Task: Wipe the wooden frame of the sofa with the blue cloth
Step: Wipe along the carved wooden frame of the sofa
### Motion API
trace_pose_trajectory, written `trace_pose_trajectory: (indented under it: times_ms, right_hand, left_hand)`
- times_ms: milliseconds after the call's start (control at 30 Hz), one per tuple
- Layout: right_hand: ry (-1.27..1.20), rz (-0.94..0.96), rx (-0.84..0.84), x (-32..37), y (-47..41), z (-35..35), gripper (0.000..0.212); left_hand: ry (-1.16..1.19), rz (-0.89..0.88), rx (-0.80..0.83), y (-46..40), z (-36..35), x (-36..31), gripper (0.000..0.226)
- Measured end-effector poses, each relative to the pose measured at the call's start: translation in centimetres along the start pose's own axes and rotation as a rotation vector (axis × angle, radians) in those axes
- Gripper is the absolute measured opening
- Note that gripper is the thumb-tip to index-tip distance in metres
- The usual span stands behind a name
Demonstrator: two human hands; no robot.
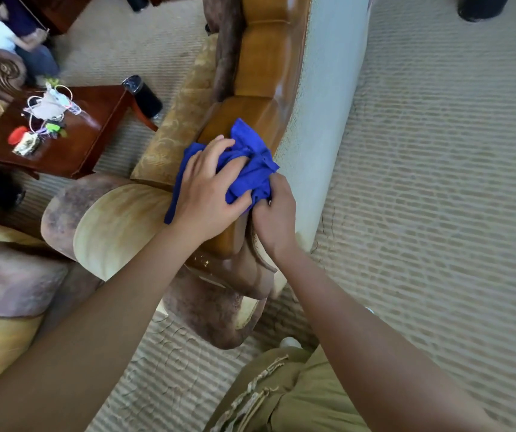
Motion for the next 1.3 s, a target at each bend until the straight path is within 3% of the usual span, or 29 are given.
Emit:
trace_pose_trajectory:
  times_ms: [233,400,533,600,767,933,1133,1300]
  right_hand:
    - [0.033,0.033,-0.020,-1.2,-0.4,0.3,0.032]
    - [0.062,0.047,0.032,-2.2,-1.0,0.1,0.035]
    - [0.074,0.041,0.102,-2.5,-3.2,0.4,0.035]
    - [0.080,0.002,0.140,-2.4,-4.5,0.8,0.017]
    - [0.103,-0.075,0.176,-2.5,-9.3,1.8,0.037]
    - [0.213,-0.120,0.194,-4.3,-14.0,2.1,0.019]
    - [0.308,-0.086,0.158,-4.0,-18.1,2.8,0.070]
    - [0.134,-0.084,0.124,-3.3,-20.3,3.2,0.055]
  left_hand:
    - [-0.031,-0.009,0.034,0.1,-0.2,-0.7,0.043]
    - [-0.089,-0.095,0.093,0.0,-0.4,-0.8,0.044]
    - [-0.141,-0.067,0.100,-1.2,-0.6,-1.5,0.043]
    - [-0.166,-0.052,0.099,-2.4,-0.9,-2.0,0.041]
    - [-0.214,0.004,0.132,-8.3,-1.9,-2.9,0.042]
    - [-0.189,0.068,0.248,-13.8,-3.3,-1.9,0.048]
    - [-0.008,0.143,0.317,-18.4,-4.5,-0.2,0.036]
    - [0.046,0.110,0.198,-20.0,-5.2,0.5,0.032]
Point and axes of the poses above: each hand's wrist, its own y-axis away from the middle knuckle, its own z-axis out of the back of the hand, x = y × z, the point moved 1 cm from there along -y, towards the middle knuckle, and after that the axes turned 1 degree about -x, right-handed, at the moved point
